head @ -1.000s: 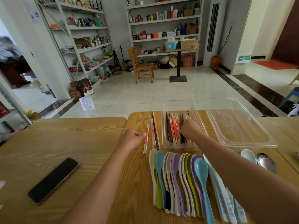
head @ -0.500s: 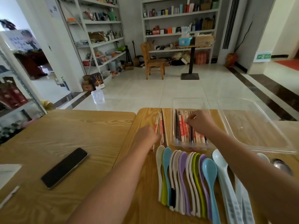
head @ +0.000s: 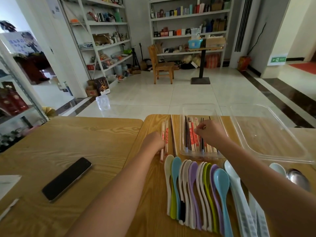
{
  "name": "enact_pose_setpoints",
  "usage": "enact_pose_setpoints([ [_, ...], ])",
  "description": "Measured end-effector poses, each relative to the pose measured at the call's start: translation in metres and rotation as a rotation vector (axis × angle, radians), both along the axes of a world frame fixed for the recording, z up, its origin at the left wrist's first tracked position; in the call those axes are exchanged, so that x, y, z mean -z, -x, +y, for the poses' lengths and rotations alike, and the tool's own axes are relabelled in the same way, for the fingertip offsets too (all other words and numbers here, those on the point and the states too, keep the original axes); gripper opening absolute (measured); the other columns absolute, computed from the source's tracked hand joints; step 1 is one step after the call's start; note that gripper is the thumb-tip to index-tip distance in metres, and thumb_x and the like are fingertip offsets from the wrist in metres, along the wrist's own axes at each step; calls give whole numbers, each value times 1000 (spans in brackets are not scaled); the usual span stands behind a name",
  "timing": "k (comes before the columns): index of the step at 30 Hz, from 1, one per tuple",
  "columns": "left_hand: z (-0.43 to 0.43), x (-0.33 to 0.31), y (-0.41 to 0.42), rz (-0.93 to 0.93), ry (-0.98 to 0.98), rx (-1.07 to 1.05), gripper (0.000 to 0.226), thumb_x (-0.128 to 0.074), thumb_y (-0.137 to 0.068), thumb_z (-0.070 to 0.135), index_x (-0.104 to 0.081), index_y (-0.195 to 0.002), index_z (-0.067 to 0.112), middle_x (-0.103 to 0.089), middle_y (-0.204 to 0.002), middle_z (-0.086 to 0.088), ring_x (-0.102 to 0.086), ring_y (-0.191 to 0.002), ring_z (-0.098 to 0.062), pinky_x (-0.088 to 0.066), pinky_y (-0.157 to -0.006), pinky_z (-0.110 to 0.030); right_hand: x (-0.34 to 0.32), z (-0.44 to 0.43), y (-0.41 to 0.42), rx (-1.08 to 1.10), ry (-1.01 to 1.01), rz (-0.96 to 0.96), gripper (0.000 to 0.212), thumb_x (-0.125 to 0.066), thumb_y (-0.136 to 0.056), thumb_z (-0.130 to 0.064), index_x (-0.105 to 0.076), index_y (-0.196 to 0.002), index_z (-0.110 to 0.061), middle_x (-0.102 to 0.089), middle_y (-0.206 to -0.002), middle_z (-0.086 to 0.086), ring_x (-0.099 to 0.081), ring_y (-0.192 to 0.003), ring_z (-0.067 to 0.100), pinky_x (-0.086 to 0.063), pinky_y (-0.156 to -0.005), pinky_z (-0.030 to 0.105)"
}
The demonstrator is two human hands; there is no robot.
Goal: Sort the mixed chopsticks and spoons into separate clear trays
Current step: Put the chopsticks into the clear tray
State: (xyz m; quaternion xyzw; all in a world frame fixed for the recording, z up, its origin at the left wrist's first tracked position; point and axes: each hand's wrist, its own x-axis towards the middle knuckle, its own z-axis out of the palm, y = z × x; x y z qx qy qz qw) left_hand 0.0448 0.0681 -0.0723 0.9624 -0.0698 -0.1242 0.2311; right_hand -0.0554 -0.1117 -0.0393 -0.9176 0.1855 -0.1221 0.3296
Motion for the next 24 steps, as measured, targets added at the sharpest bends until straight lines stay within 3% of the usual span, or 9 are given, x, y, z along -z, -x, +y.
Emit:
enact_pose_setpoints([
  [3, -1, -2, -5, -33, 14, -40, 13, -55, -96, 13, -61, -86, 9, -67, -81, -7, -69, -69, -20, -60, -64, -28, -1, 0, -1, 4, -8, -2, 16, -62, -95, -26, -67, -89, -13, -66, -78, 3, -62, -68, 15, -47, -59, 22],
  [7, -10, -5, -8, -32, 53, -49, 13, -60, -96, 21, -62, -92, 9, -64, -80, -4, -64, -66, -15, -46, -49, -23, -2, -1, -2, -1, -21, -14, 16, -62, -95, -26, -68, -88, -13, -66, -78, 3, -64, -72, 18, -47, -59, 22],
  [11, -17, -2, -5, -21, -43, 39, 19, -69, -89, 29, -62, -95, 12, -66, -83, -2, -66, -70, -16, -56, -62, -27, -2, -5, -3, 0, -24, -23, 13, -63, -95, -27, -66, -91, -14, -62, -79, -2, -60, -72, 13, -47, -63, 24],
  [13, -17, -4, -3, -42, -97, 54, 14, -66, -90, 23, -61, -94, 11, -65, -83, -3, -66, -71, -16, -57, -63, -28, 0, -6, -4, 3, -30, -23, 14, -63, -95, -27, -66, -91, -14, -63, -80, -1, -62, -75, 15, -53, -70, 29],
  [15, -16, -9, -2, -37, -125, 75, 7, -61, -92, 16, -60, -91, 9, -63, -80, -4, -64, -67, -16, -50, -52, -26, 0, -6, -4, 0, -22, -26, 14, -63, -94, -27, -67, -93, -13, -64, -80, -1, -63, -75, 16, -55, -72, 31],
  [18, -11, -13, -1, 17, -103, 80, 10, -61, -92, 17, -63, -95, 7, -64, -79, -5, -64, -63, -16, -43, -45, -25, 3, -5, -5, -12, -31, -8, 18, -62, -95, -28, -67, -89, -12, -64, -74, 1, -60, -66, 15, -50, -61, 26],
  [22, 0, -20, 2, 83, 50, 19, 17, -67, -92, 24, -58, -87, 10, -65, -80, -5, -66, -66, -17, -51, -55, -28, 0, 0, -8, 3, -60, 28, 33, -60, -96, -31, -66, -74, -8, -58, -60, 3, -50, -51, 13, -45, -53, 23],
  [24, 2, -28, 4, 148, 214, 14, 17, -68, -92, 23, -59, -88, 8, -70, -84, -9, -71, -70, -21, -59, -66, -35, -7, 6, -9, 16, -126, 40, 36, -59, -97, -33, -60, -68, -11, -50, -55, 0, -44, -47, 10, -39, -49, 21],
])
